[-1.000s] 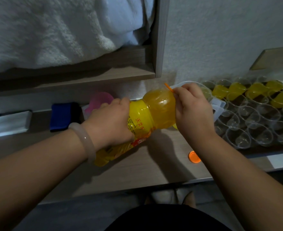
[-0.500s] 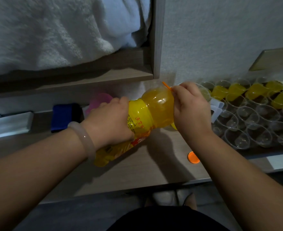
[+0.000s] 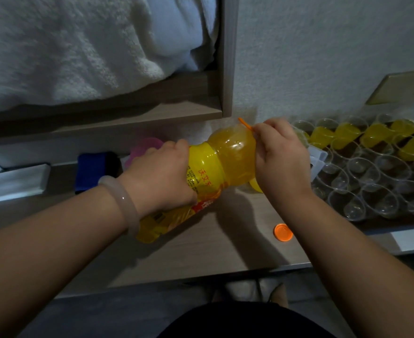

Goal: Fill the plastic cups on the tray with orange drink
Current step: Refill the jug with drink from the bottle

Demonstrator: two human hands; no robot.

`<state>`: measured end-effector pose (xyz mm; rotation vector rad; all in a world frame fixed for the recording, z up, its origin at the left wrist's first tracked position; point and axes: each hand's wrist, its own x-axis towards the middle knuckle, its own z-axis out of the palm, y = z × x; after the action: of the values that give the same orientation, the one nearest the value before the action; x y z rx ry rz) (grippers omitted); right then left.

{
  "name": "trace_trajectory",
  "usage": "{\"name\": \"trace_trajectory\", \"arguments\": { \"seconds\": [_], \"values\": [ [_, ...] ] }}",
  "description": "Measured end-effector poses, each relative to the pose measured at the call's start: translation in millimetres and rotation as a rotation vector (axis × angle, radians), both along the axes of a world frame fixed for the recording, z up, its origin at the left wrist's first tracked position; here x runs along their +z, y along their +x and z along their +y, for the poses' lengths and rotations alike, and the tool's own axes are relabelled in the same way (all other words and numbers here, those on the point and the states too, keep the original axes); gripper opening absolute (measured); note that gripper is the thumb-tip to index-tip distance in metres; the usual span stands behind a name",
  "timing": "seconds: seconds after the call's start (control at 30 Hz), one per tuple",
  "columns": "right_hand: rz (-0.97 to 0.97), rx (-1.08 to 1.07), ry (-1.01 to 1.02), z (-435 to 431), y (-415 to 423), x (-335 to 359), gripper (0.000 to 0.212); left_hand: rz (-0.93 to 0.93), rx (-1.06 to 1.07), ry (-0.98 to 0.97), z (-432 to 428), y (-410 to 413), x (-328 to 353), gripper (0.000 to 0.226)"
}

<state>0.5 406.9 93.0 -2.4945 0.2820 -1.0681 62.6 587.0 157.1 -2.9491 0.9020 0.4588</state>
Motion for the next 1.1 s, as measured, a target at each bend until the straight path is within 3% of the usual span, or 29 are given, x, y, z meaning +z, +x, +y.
{"name": "trace_trajectory", "arguments": {
  "seconds": [0.73, 0.93, 1.1],
  "values": [
    [-0.012, 0.013, 0.041, -9, -3, 5, 0.015, -0.034, -0.001, 0.053, -10, -5, 13, 0.088],
    [-0.037, 0.034, 0.061, -10, -3, 7, 0.028, -0.023, 0.007, 0.065, -12, -6, 16, 0.09],
    [-0.02, 0.026, 0.073, -11, -4, 6, 0.017, -0.034, 0.011, 0.078, -13, -8, 17, 0.086]
  ]
}}
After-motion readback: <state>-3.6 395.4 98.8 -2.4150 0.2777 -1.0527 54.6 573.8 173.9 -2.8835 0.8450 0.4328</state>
